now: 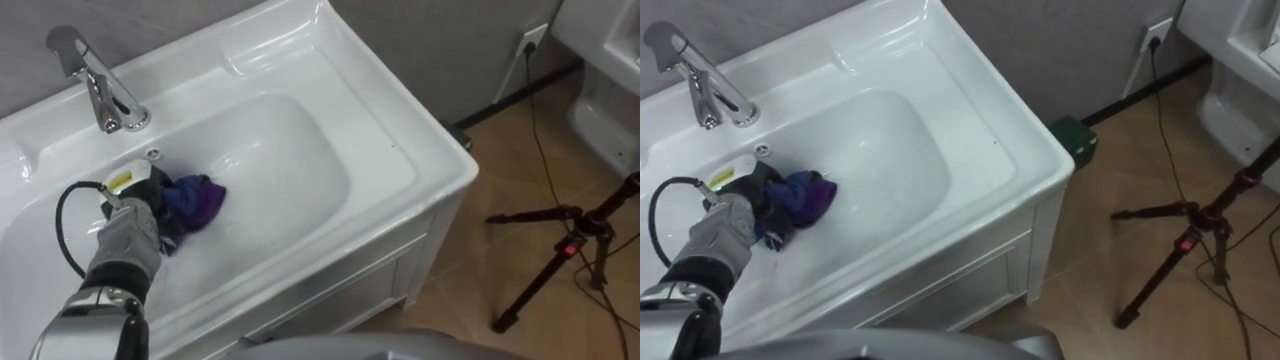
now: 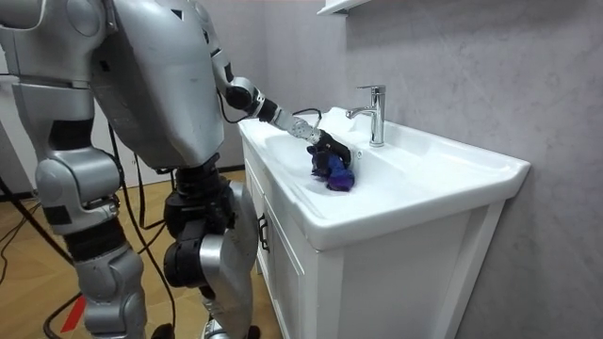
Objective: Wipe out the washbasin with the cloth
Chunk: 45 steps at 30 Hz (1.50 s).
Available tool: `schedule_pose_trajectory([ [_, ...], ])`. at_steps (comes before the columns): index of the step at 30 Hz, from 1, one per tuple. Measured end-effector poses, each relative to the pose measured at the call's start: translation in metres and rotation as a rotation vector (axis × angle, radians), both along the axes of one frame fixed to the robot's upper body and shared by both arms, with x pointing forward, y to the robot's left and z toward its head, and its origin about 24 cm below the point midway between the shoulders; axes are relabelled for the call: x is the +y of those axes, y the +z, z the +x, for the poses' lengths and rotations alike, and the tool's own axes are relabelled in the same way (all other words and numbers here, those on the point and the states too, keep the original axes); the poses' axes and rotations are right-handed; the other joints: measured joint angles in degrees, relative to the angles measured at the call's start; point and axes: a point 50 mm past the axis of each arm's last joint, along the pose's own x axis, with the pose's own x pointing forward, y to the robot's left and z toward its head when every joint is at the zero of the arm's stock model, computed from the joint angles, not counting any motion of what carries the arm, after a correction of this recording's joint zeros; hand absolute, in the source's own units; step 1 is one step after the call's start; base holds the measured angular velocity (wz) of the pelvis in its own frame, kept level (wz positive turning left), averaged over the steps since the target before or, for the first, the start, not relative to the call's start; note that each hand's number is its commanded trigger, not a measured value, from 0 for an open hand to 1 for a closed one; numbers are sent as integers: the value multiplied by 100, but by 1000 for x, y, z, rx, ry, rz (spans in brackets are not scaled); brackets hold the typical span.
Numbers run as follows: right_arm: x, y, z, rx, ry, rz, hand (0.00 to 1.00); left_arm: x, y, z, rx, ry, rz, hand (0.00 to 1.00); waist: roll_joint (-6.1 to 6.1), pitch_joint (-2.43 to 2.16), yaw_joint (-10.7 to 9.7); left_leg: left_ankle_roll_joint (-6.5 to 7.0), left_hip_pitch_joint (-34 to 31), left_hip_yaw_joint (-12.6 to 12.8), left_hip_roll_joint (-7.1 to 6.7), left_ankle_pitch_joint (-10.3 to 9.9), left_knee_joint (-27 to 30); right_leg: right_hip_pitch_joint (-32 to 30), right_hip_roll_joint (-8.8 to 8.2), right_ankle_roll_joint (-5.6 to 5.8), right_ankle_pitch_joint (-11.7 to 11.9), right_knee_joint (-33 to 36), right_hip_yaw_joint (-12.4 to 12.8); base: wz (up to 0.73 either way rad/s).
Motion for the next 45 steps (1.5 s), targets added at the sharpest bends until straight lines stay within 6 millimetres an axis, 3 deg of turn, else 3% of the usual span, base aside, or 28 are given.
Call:
schedule_pose_trajectory([
  [2, -3, 1, 0, -2, -3, -9, 0, 12, 1, -5, 16, 15, 31, 100, 29, -5, 17, 0, 2, -4, 9, 0, 1, 2, 8, -42, 10, 7, -8, 0],
  [7, -16, 6, 1, -7, -16, -50, 0, 38, 1, -26, 63, 70, 92, 100, 84, 14, 116, -2, -19, -121, 17, 1, 4, 44, 12, 0, -22, -73, -73, 7],
  [9, -18, 7, 0, 0, -20, -62, 0, 43, 0, -33, 69, 102, 89, 100, 115, 24, 152, -2, 10, -121, 22, 1, 1, 87, 5, 69, -59, -79, -129, 18],
  [10, -19, 7, 1, -3, -20, -69, 0, 44, -1, -36, 72, 105, 92, 100, 141, 19, 187, -2, 33, -121, 25, 2, -8, 104, -2, 161, -111, -65, -175, 18],
  [13, -18, 6, 7, -18, -13, -77, 0, 43, 0, -34, 55, 100, 99, 100, 144, 26, 272, -78, 35, -109, 72, 51, -47, 109, -26, 302, -190, -63, -332, 20],
  [18, -24, 9, 21, -64, -1, -101, 0, 43, 4, -34, 26, 82, 119, 100, 164, 20, 422, -90, 0, -115, 79, 58, -74, 96, -31, 407, -248, -77, -498, 14],
  [20, -27, 11, 25, -78, 3, -108, 0, 45, 6, -39, 18, 66, 148, 100, 226, -21, 502, -90, -8, -124, 77, 58, -83, 88, -60, 493, -297, -79, -732, 2],
  [21, -27, 11, 28, -82, 5, -109, 0, 46, 6, -41, 16, 65, 154, 100, 223, -20, 526, -89, -8, -131, 78, 57, -89, 88, -82, 497, -298, -76, -871, 0],
  [23, -27, 12, 34, -96, 18, -110, 0, 49, 10, -43, 2, 57, 173, 100, 221, -21, 572, -117, -66, -308, 61, 84, -233, 81, -149, 495, -265, -79, -1417, 9],
  [25, -30, 13, 37, -102, 39, -113, 0, 52, 11, -51, 4, 51, 188, 100, 205, -20, 577, -116, -84, -476, -37, 128, -333, 92, -184, 508, -270, -98, -1676, 15],
  [27, -31, 13, 37, -108, 38, -114, 0, 53, 12, -56, 4, 46, 196, 100, 178, -44, 580, -95, -144, -466, -123, 193, -351, 111, -230, 636, -320, -107, -1891, 22],
  [29, -30, 12, 35, -113, 15, -102, 0, 53, 11, -64, 10, 43, 198, 100, 213, -96, 610, -10, -207, -476, -59, 272, -309, 92, -222, 1069, -319, -44, -1912, 18],
  [30, -30, 12, 35, -114, 17, -101, 0, 52, 10, -66, 17, 44, 196, 100, 290, -88, 610, -34, -200, -534, 10, 304, -269, 36, -202, 1210, -316, 79, -1845, 0],
  [31, -32, 13, 38, -123, 21, -98, 0, 52, 8, -69, 38, 50, 189, 100, 388, -57, 621, -125, -257, -903, 68, 294, -140, -332, -499, 749, -687, 798, -1798, -36],
  [32, -35, 16, 53, -160, 45, -96, 0, 53, 8, -71, 48, 62, 194, 100, 296, -18, 731, -373, -506, -1104, 6, 4, 258, -794, -1130, 484, -1140, 1574, -1713, -38],
  [33, -35, 16, 58, -169, 57, -95, 0, 53, 8, -70, 52, 60, 199, 100, 331, 0, 697, -422, -596, -1102, 3, -123, 389, -867, -1229, 604, -1175, 1751, -1958, -19],
  [34, -33, 16, 57, -170, 61, -81, 0, 51, 8, -70, 71, 42, 211, 100, 336, -2, 631, -392, -601, -1093, 12, -78, 394, -705, -1235, 536, -1141, 1575, -2253, 18],
  [35, -33, 15, 55, -166, 57, -74, 0, 51, 7, -70, 82, 33, 214, 100, 329, 1, 594, -362, -567, -1099, 12, -14, 358, -572, -1204, 520, -1119, 1420, -2319, 35],
  [36, -33, 15, 48, -153, 44, -66, 0, 48, 8, -70, 99, 11, 219, 100, 305, 7, 580, -346, -489, -1099, 4, 97, 207, -384, -1113, 577, -1083, 1198, -2337, 35],
  [39, -32, 13, 41, -126, 53, -55, 0, 37, 14, -70, 94, -37, 222, 100, 174, 22, 595, -272, -524, -1051, 13, 164, 302, -265, -1105, 623, -1060, 1040, -2533, 38],
  [41, -33, 15, 49, -149, 64, -57, 0, 20, 22, -55, 68, -100, 183, 100, 152, 37, 580, -302, -622, -1027, -2, 276, 261, -280, -1105, 702, -981, 927, -2672, 36],
  [45, -30, 13, 55, -173, 100, -45, 0, -16, 33, -37, 40, -240, 82, 100, 105, 57, 569, -274, -604, -1015, -24, 349, 138, -189, -1101, 662, -861, 707, -2779, 19],
])
